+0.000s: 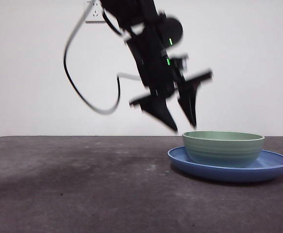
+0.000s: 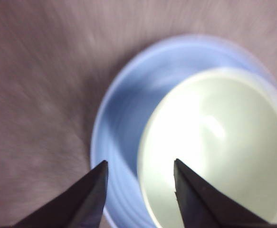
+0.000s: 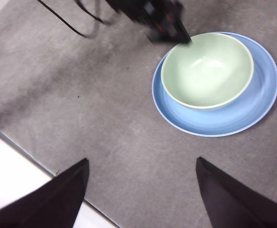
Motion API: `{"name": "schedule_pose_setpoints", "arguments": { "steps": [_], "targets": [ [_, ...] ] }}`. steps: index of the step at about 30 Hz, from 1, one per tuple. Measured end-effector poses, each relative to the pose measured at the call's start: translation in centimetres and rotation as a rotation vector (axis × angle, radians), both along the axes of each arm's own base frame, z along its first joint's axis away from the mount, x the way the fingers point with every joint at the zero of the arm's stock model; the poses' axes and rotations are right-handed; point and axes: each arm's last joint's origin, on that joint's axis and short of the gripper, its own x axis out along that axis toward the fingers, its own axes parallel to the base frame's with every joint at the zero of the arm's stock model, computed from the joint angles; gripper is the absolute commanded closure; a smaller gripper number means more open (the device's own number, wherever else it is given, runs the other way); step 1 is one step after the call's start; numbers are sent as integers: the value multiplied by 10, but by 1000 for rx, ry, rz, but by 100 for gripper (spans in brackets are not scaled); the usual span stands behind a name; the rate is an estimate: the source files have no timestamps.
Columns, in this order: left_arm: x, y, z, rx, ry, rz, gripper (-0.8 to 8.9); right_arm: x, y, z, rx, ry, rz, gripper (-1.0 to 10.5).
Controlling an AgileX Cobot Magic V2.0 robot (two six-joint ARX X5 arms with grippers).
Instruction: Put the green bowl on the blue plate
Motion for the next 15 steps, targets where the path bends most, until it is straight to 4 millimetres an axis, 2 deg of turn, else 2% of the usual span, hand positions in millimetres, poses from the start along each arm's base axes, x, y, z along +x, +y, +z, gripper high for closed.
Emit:
{"name": "schedule_pose_setpoints", "arguments": {
  "steps": [5,8,15],
  "targets": [
    [-11,38,81,-112,-138,48,587,0,0,0,-5,-2,-6,587],
    [-20,62,115,-146,-187,79,587,1,-1,0,-21,-8,-22,587],
    [-45,105,157,-123,-214,99,587,1,-1,0,-35,-12,-36,587]
  ]
}}
